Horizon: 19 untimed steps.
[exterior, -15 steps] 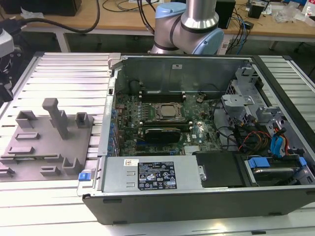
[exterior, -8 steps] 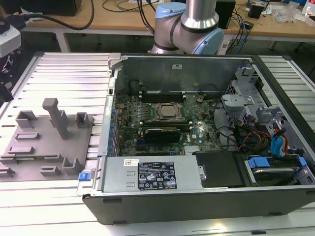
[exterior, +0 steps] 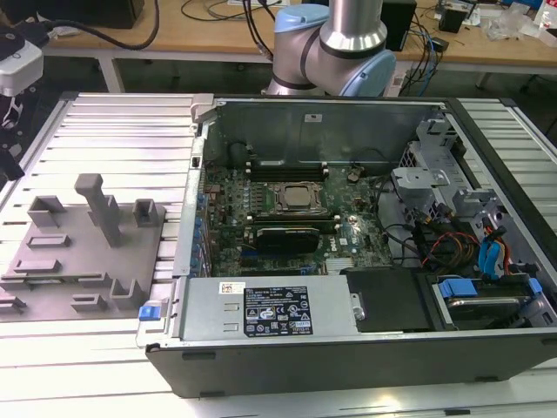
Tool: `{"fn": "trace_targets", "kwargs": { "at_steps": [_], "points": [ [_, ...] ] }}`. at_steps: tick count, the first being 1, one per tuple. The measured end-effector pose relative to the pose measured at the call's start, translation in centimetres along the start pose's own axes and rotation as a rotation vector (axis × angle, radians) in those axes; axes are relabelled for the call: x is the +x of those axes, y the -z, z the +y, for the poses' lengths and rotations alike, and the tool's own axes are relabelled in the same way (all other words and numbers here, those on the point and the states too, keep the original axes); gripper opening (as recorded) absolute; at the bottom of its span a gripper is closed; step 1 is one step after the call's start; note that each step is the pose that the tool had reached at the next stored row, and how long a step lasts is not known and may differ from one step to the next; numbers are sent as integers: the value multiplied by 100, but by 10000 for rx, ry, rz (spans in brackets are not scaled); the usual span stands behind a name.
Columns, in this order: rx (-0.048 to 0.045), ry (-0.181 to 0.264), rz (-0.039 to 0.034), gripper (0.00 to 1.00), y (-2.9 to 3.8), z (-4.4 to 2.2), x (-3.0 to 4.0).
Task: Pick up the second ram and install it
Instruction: 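Pick up the second ram and move it above second insertion slot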
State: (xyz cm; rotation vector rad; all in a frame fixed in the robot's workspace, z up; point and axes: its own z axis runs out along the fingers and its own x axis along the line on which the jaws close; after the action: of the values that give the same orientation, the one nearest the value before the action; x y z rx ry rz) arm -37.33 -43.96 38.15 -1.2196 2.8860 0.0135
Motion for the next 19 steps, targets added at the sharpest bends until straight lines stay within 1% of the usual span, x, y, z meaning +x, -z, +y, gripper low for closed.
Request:
{"fn": "trace_targets", "kwargs": {
  "at_steps": [1, 7, 9, 12, 14, 15, 19],
  "points": [
    [-2, 251, 1, 11, 0, 0, 0],
    [-15, 1290, 6, 11, 0, 0, 0],
    [-17, 1506, 7, 11, 0, 0, 0],
    [-23, 2069, 10, 11, 0, 0, 0],
    [-25, 2269, 10, 11, 0, 0, 0],
    [-28, 2473, 11, 11, 0, 0, 0],
    [-33, 2936, 14, 11, 0, 0, 0]
  ]
}}
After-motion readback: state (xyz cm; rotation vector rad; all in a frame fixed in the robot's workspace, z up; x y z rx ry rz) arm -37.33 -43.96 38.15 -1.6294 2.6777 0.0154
